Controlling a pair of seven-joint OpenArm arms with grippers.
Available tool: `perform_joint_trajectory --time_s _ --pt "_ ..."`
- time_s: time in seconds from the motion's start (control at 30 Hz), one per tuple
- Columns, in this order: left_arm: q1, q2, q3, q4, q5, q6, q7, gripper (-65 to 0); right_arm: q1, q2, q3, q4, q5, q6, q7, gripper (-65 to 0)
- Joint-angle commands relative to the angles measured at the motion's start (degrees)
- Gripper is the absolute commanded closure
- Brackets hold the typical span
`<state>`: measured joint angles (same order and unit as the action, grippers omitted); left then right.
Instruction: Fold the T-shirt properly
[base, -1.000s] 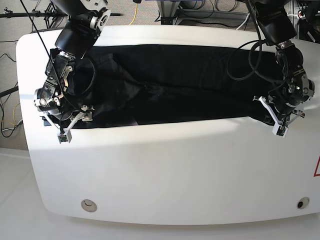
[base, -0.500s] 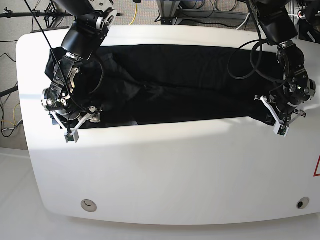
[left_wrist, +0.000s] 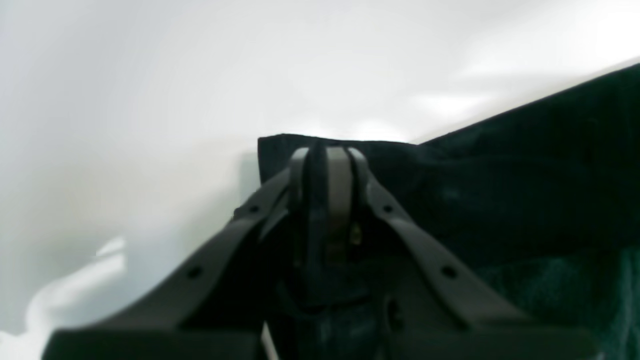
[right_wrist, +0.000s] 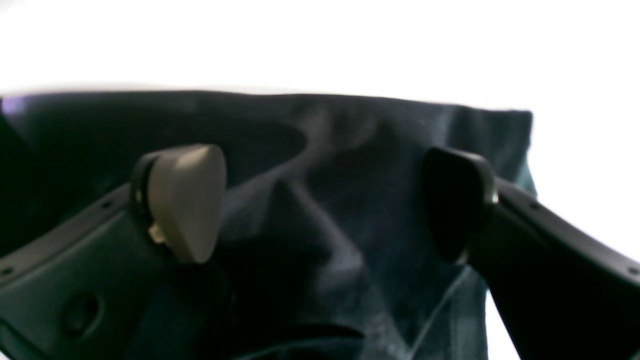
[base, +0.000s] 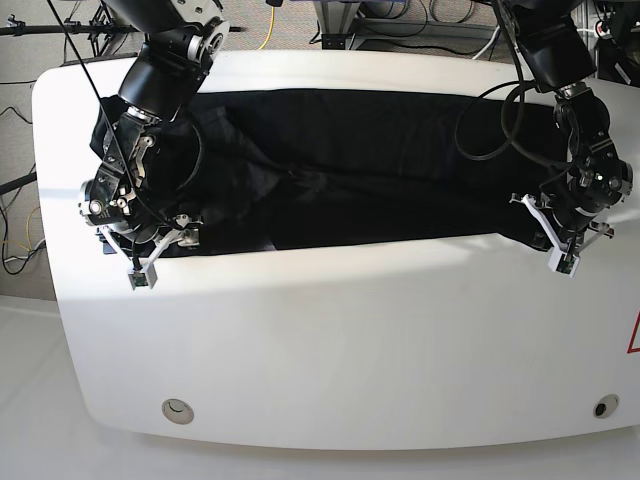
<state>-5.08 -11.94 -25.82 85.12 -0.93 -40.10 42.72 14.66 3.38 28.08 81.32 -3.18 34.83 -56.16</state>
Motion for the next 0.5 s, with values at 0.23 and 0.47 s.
perform_joint_trajectory --time_s 0.23,0.47 --pt "0.7 4.3 0.0 -3.7 0.4 0.2 0.0 -4.5 -1.3 -1.4 -3.2 -5.7 -0.7 0.7 2.1 -59.1" --pt "1.0 4.3 -0.8 -2.7 0.4 0.1 0.0 -4.4 -1.6 -1.4 -2.9 -6.8 -0.6 0.7 2.8 -59.1"
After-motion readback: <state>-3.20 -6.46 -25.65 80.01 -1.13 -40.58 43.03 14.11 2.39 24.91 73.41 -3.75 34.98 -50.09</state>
